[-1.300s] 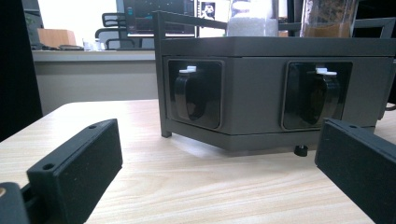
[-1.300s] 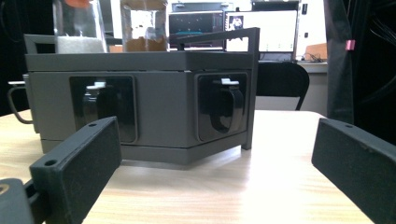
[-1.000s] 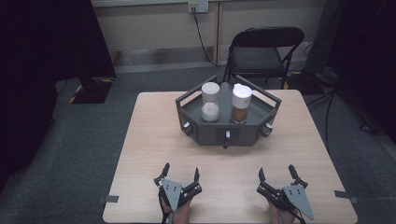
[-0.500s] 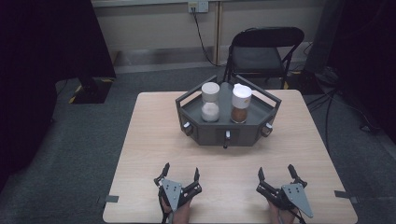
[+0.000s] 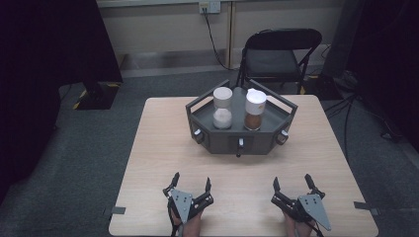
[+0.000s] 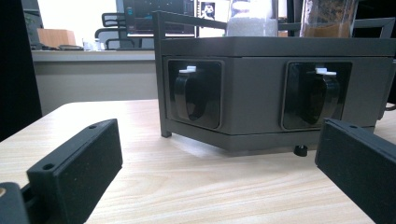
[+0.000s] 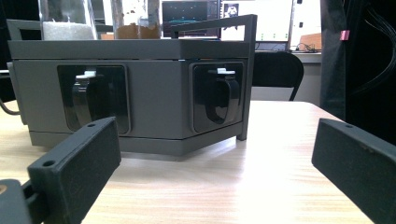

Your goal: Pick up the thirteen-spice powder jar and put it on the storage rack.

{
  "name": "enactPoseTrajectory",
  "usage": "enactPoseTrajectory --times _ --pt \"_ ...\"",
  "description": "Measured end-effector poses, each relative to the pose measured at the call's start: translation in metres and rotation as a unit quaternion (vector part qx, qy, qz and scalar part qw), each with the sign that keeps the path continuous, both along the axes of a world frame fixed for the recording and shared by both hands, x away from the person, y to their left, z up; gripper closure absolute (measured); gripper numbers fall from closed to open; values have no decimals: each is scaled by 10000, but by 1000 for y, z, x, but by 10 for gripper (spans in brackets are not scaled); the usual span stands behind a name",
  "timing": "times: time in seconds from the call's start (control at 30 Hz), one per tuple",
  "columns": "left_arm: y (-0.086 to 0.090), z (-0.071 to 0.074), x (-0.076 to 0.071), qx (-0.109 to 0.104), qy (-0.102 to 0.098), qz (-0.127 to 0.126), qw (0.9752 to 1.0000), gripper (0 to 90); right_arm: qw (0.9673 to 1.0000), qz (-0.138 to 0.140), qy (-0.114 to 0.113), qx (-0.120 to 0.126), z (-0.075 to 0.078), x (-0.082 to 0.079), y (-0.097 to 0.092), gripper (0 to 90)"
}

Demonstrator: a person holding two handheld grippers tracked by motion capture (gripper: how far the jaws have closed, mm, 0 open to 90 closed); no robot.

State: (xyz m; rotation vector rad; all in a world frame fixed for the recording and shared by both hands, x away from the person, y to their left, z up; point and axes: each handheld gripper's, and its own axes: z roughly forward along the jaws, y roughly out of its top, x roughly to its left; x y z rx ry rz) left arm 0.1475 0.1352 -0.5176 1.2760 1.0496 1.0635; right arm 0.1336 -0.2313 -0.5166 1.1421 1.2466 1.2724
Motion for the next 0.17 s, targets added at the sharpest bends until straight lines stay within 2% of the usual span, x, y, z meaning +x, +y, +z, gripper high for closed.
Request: enactPoseTrajectory --times 0.17 --pt "-1 0 0 2 -1 44 10000 0 10000 -5 -4 13 0 0 0 0"
